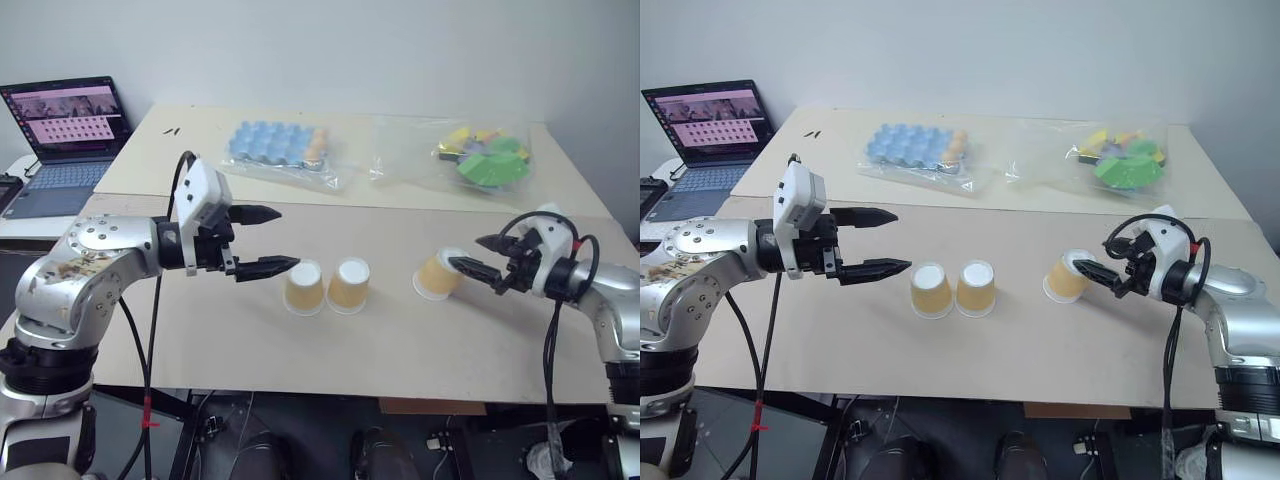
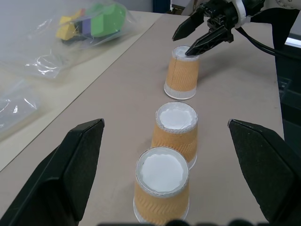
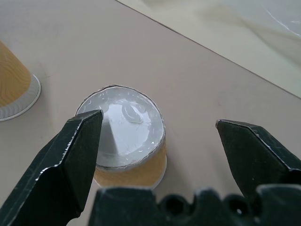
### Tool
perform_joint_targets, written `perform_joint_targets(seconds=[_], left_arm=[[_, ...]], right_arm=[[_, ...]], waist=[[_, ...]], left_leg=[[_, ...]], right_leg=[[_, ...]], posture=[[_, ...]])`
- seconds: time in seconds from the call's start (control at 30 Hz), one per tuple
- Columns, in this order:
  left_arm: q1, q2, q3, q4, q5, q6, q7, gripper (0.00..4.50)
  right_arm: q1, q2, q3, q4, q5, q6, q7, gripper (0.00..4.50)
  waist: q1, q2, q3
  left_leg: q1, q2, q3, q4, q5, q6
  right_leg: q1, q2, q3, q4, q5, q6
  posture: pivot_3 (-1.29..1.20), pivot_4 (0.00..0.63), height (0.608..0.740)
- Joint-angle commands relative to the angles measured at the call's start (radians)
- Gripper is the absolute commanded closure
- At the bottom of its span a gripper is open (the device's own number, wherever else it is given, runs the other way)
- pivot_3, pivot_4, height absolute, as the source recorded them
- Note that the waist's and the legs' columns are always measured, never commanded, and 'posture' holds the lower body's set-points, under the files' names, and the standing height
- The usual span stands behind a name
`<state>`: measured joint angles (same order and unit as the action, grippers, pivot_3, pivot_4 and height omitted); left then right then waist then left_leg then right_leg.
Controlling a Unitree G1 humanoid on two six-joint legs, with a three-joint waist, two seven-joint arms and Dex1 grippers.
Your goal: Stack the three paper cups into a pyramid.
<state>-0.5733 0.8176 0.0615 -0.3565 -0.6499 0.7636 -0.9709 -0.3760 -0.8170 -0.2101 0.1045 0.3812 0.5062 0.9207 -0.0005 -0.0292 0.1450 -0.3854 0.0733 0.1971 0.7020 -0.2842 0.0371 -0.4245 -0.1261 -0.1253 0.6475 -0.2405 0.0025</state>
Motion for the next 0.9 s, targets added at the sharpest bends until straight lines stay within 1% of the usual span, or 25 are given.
perform_joint_targets(seconds=[0.03, 0.13, 0.33, 0.5, 0.7, 0.83, 0.9], left_arm=[[-0.024, 0.014, 0.018, -0.016, -0.002, -0.007, 0.004, 0.0], [-0.024, 0.015, 0.018, -0.016, -0.001, -0.008, 0.004, 0.0], [-0.026, 0.019, 0.017, -0.01, 0.004, -0.009, 0.004, 0.0], [-0.024, 0.016, 0.018, -0.009, 0.007, -0.009, 0.009, 0.0], [-0.025, 0.015, 0.017, -0.008, 0.006, -0.007, 0.015, 0.0], [-0.026, 0.017, 0.018, -0.007, 0.005, -0.004, 0.019, 0.0], [-0.023, 0.018, 0.022, -0.005, 0.002, -0.004, 0.02, 0.0]], right_arm=[[0.035, -0.018, -0.05, -0.045, 0.041, 0.008, 0.019, 0.06], [0.065, -0.02, -0.058, -0.048, 0.049, 0.009, 0.019, 0.06], [0.065, -0.01, -0.051, -0.045, 0.05, 0.011, 0.001, 0.06], [0.009, 0.014, 0.004, -0.046, 0.024, 0.017, -0.036, 0.06], [-0.079, 0.044, 0.062, -0.025, 0.01, 0.019, -0.037, 0.06], [-0.124, 0.021, 0.069, -0.042, 0.01, 0.032, -0.027, 0.06], [-0.148, -0.001, 0.045, -0.082, 0.037, 0.063, -0.021, 0.06]], waist=[[0.0, 0.0, 0.0], [0.001, 0.0, 0.0], [0.0, 0.0, 0.0], [-0.002, 0.0, 0.0], [-0.008, 0.0, 0.0], [-0.01, 0.0, 0.0], [-0.008, 0.001, 0.001]], left_leg=[[0.0, 0.0, 0.0, 0.0, 0.0, 0.0], [0.0, 0.0, 0.0, 0.0, 0.0, 0.0], [0.0, 0.0, 0.0, 0.0, 0.0, 0.0], [0.0, 0.0, 0.0, 0.0, 0.0, 0.0], [0.001, 0.0, 0.0, 0.0, 0.0, 0.0], [0.0, 0.0, 0.0, 0.0, 0.0, 0.0], [0.0, 0.0, 0.0, 0.0, 0.0, 0.0]], right_leg=[[0.0, 0.0, 0.0, 0.0, 0.0, 0.0], [0.0, 0.0, 0.0, 0.0, 0.0, 0.0], [0.0, 0.0, 0.0, 0.0, 0.0, 0.0], [0.0, 0.0, 0.0, 0.0, 0.0, 0.0], [0.0, 0.0, 0.0, 0.0, 0.0, 0.0], [0.0, 0.0, 0.0, 0.0, 0.0, 0.0], [0.0, 0.0, 0.0, 0.0, 0.0, 0.0]], posture=[[0.0, 0.15, 0.733], [0.0, 0.15, 0.733], [0.0, 0.15, 0.733], [0.0, 0.15, 0.733], [0.0, 0.15, 0.733], [0.0, 0.15, 0.733], [0.0, 0.15, 0.733]])
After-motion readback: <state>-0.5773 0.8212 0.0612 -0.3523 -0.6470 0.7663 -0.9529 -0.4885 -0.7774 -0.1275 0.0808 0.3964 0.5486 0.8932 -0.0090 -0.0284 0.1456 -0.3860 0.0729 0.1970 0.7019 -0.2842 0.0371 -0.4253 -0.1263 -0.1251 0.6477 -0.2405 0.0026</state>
